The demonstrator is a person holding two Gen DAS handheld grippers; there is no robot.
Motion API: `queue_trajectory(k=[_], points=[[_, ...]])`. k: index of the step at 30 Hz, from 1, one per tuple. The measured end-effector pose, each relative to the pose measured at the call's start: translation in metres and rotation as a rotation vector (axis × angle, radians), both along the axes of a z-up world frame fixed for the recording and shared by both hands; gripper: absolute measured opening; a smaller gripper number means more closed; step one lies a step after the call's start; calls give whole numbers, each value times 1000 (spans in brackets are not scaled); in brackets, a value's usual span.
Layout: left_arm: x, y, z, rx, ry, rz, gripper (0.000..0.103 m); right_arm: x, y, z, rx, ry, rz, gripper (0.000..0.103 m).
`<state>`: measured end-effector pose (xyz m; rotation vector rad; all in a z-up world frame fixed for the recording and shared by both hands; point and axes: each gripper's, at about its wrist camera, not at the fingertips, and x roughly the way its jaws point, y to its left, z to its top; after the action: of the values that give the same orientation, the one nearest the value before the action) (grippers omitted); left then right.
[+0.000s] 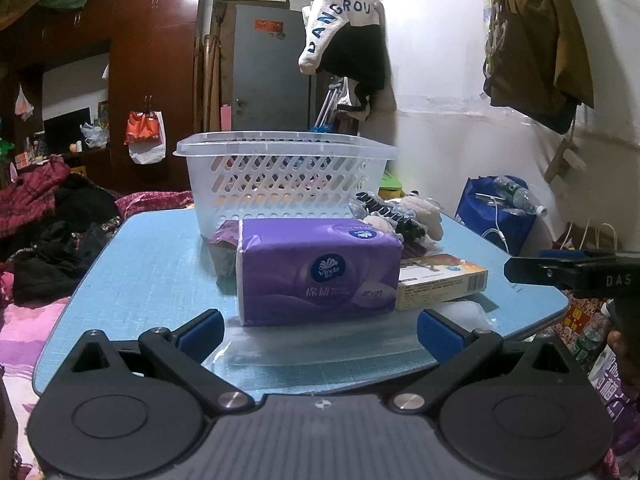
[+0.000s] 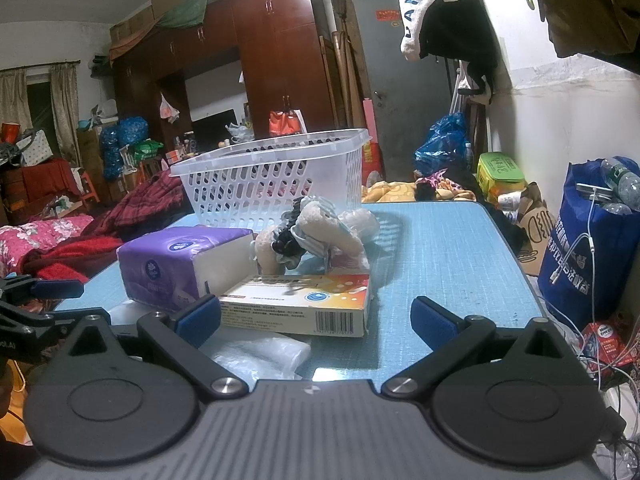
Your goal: Organize objects
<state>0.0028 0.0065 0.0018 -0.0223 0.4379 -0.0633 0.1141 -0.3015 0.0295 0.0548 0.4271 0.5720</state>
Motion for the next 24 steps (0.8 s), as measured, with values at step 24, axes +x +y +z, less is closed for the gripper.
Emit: queue_trajectory(k=[24], points=[[3,8,-2,-44,2,-1,103,1,-2,-1,-5,1,-4,103]])
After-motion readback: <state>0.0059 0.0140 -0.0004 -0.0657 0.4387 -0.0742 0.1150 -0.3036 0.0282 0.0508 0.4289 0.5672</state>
